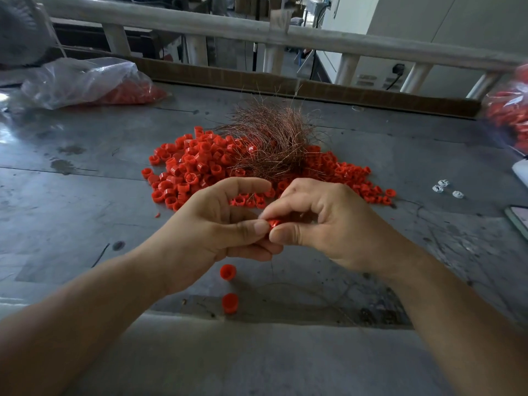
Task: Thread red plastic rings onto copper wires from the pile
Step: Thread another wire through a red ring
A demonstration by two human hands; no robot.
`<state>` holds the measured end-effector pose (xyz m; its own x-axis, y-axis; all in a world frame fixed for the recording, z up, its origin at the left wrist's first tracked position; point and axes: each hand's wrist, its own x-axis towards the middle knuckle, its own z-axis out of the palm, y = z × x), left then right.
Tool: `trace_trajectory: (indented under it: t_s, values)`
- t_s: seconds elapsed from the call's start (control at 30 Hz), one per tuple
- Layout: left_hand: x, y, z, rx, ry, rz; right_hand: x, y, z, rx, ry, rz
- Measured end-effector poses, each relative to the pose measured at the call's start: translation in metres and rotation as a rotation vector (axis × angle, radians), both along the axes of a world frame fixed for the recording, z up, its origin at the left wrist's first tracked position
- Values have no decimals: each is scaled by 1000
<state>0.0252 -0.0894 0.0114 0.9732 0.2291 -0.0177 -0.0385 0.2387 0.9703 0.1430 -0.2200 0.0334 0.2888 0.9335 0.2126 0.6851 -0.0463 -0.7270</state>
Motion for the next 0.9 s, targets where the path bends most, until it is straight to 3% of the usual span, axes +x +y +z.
trace_trajectory:
  t_s: [0.27, 0.5, 0.8, 0.9]
  values:
    - [-2, -9, -1, 93, -92, 0, -7, 0, 2, 28, -157, -33]
    - [-5, -13, -2, 124, -117, 16, -11, 1, 1, 50, -110, -46]
    - [-4, 2, 5, -59, -67, -70, -1, -3, 5, -51, 397, -35]
    - [-1, 5, 5, -136, -118, 11, 2, -5, 7, -114, 379, -47]
